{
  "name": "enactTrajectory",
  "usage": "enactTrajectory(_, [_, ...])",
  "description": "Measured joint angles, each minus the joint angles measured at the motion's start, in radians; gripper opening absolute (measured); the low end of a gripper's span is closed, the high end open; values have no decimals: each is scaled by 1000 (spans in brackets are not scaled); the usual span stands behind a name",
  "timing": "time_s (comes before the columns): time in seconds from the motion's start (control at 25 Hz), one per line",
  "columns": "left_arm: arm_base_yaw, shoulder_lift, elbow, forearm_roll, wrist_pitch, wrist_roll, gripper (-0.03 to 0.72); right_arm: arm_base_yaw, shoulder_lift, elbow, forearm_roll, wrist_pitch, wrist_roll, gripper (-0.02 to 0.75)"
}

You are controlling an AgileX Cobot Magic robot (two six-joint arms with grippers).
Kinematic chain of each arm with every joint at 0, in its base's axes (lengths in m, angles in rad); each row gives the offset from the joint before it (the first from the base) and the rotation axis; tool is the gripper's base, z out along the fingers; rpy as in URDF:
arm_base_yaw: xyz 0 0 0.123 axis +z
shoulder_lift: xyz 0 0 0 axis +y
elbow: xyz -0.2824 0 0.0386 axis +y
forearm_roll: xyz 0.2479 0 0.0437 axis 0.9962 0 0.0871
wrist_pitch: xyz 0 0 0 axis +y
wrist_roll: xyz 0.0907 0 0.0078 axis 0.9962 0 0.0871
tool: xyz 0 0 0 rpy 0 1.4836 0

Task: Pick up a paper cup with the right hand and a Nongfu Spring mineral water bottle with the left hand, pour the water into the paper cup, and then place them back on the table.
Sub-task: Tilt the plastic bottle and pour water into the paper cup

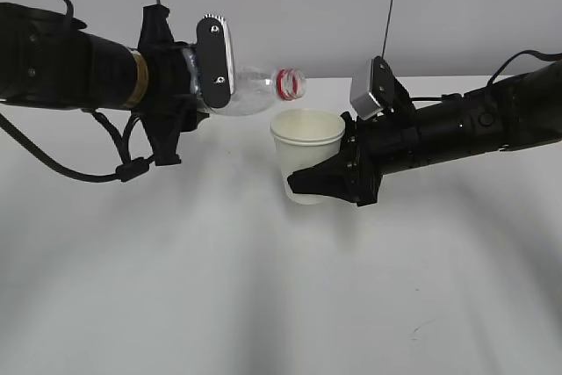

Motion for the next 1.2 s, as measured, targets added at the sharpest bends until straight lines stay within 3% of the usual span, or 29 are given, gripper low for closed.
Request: enactTrajectory(1.2, [0, 0, 0, 212, 14, 1, 335, 0, 0, 0, -113, -7, 4, 483])
